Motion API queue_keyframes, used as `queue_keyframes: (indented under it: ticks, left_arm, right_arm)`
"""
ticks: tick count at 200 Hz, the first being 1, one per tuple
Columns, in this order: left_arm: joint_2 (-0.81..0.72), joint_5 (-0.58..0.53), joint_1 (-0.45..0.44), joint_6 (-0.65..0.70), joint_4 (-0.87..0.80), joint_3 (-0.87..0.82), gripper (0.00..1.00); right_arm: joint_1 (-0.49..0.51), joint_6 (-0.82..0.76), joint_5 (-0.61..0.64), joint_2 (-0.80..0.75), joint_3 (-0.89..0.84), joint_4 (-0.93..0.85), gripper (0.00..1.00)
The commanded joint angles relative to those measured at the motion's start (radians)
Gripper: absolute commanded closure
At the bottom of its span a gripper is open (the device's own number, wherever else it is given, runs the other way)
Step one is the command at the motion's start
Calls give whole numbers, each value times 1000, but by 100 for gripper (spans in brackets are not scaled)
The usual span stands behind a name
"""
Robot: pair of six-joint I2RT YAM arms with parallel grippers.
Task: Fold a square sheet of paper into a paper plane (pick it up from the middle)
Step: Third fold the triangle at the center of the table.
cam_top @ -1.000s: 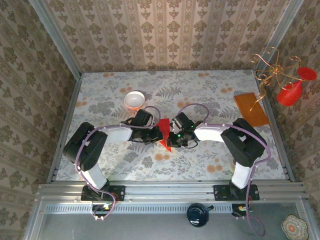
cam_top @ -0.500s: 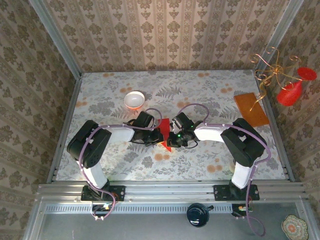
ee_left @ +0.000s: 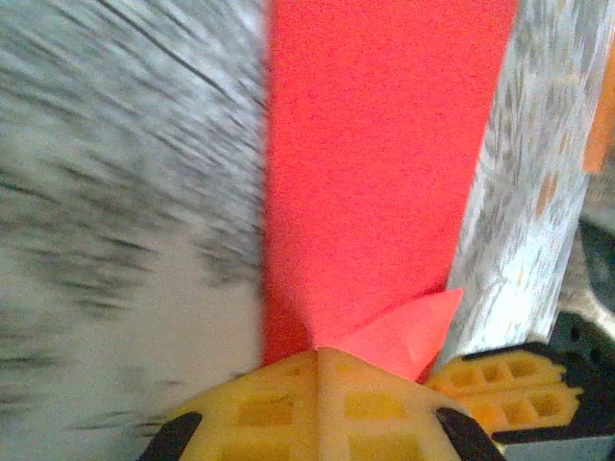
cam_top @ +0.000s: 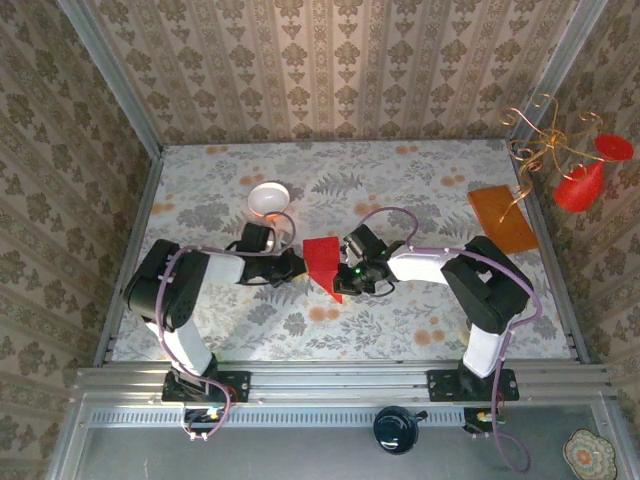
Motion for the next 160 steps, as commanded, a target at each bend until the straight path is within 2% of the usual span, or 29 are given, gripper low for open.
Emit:
queue_keyframes:
  ticks: [1, 39, 61, 80, 100, 110, 160]
  left_arm:
    - [-15, -115, 87, 96, -85, -9, 93]
    - [-110, -129, 94, 142, -229, 68, 92]
    - [-165, -117, 81, 107, -250, 73, 89]
    - [-207, -120, 49, 63, -262, 66, 83]
    - [-237, -124, 4, 4, -252, 48, 73]
    - [-244, -123, -16, -28, -240, 37, 68]
    - [-192, -90, -94, -165, -144, 5, 55]
  right_arm:
    - [2, 21, 153, 73, -79, -209, 100]
    - [1, 27, 71, 8, -20, -101, 100]
    - [1, 52, 28, -50, 33, -7, 93]
    - [-1, 85, 24, -98, 31, 93, 82]
    - [-1, 111, 48, -120, -7, 170, 75]
    - [-2, 121, 50, -116, -20, 194, 74]
    - [-11, 137, 66, -47, -7, 222, 75]
